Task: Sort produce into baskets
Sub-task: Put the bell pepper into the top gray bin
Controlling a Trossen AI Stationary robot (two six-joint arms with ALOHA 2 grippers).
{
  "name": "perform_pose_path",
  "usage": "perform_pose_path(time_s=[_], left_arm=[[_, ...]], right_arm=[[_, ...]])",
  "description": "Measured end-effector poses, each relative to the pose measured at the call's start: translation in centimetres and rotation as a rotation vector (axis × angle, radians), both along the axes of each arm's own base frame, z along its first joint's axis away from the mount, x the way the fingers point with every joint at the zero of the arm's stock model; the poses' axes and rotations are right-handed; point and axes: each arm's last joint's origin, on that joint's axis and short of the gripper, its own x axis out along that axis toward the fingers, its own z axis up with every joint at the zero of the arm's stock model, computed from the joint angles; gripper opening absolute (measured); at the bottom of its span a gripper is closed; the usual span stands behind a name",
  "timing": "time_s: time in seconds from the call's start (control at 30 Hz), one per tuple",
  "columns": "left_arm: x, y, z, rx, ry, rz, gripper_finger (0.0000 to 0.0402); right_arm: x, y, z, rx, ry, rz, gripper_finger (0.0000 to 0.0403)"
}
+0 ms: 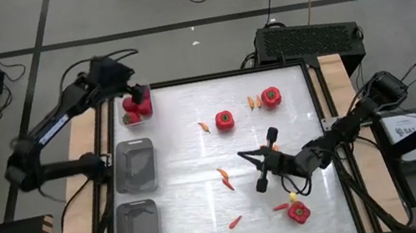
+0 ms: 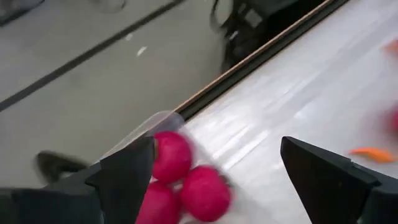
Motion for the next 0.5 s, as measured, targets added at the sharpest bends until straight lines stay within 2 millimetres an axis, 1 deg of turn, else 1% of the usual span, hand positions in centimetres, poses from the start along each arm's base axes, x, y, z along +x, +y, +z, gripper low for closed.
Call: perform_pose_path(time_s=[0.13,0.27,0.4,0.5], left_arm=[[-1.3,-2.3,-0.1,0.084,-0.183,-0.032,0.0353],[-2.4,-4.3,-1.7,0.131,-0.319,-0.054,0.0353],[-2.8,-5.8,-3.9,0.152,-0.419,-0.123,0.0353],[-2.9,-6.7,-4.8,0.146,-0.511,-0.202,0.0353]], right_arm=[[0.1,-0.2,-0.7,0.06,0.032,-0.009,0.0],[0.5,-1.3,-1.4,0.173,0.033,-0.055,0.0],[1.1,-3.1,-2.0,0.288,0.017,-0.135,0.0],[1.7,-5.5,-2.5,0.331,0.027,-0.226,0.0001]])
